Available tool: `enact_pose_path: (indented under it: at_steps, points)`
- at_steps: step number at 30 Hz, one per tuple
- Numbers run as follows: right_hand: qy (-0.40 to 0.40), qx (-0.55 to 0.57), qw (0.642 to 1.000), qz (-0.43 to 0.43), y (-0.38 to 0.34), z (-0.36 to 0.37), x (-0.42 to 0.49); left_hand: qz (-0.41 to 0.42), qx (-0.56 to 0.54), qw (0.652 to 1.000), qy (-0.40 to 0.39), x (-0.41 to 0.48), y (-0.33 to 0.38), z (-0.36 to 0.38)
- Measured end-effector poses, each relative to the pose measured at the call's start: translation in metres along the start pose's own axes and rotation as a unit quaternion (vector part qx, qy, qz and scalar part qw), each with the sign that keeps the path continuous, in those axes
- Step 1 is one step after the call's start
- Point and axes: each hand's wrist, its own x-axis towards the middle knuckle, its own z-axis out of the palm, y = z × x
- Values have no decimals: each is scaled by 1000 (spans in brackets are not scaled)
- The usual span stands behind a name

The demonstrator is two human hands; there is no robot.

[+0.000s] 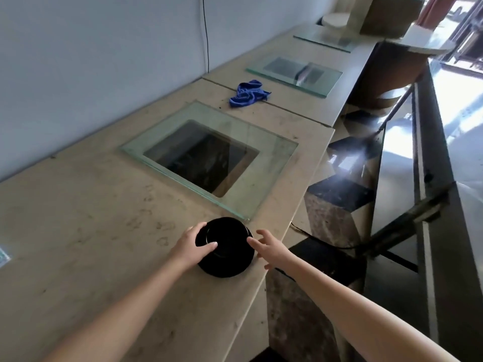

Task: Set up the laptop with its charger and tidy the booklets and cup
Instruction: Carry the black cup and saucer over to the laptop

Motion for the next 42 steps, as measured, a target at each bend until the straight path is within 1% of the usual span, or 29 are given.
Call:
enact_pose_path:
  at_steps: [2, 4, 7, 9, 12, 17, 23, 28, 33, 35, 39, 42]
  points:
    - [-11, 74, 997, 25, -1, 3, 5, -26, -17, 1000, 2, 5, -3, 1]
    - [-16, 124, 991, 37, -4, 6, 9, -42, -15, 999, 0, 12, -5, 3]
    - [-22, 175, 983, 51, -8, 11, 12, -66, -11, 997, -27, 19, -5, 5]
    - [-23, 198, 978, 53, -8, 13, 11, -85, -33, 995, -50, 22, -4, 8]
    - [-23, 230, 972, 51, -9, 18, 11, -103, -75, 990, -57, 25, -7, 12]
    - [-10, 196, 980, 33, -16, 32, 13, -135, -117, 982, -51, 17, -8, 10]
    - [-56, 153, 986, 24, -32, 45, 5, -168, -175, 970, -16, -10, -20, 0]
    - [-109, 114, 987, -18, -66, 73, -4, -191, -207, 957, 65, -49, -42, -32]
    - [-165, 46, 983, -63, -111, 121, -23, -192, -240, 940, 146, -105, -72, -75]
    - [-192, 24, 977, -85, -128, 146, -38, -202, -256, 928, 179, -133, -88, -91]
    - [-246, 0, 962, -121, -154, 200, -76, -231, -296, 894, 245, -199, -124, -119]
    - [-280, -31, 948, -144, -166, 241, -113, -249, -299, 877, 282, -256, -144, -132]
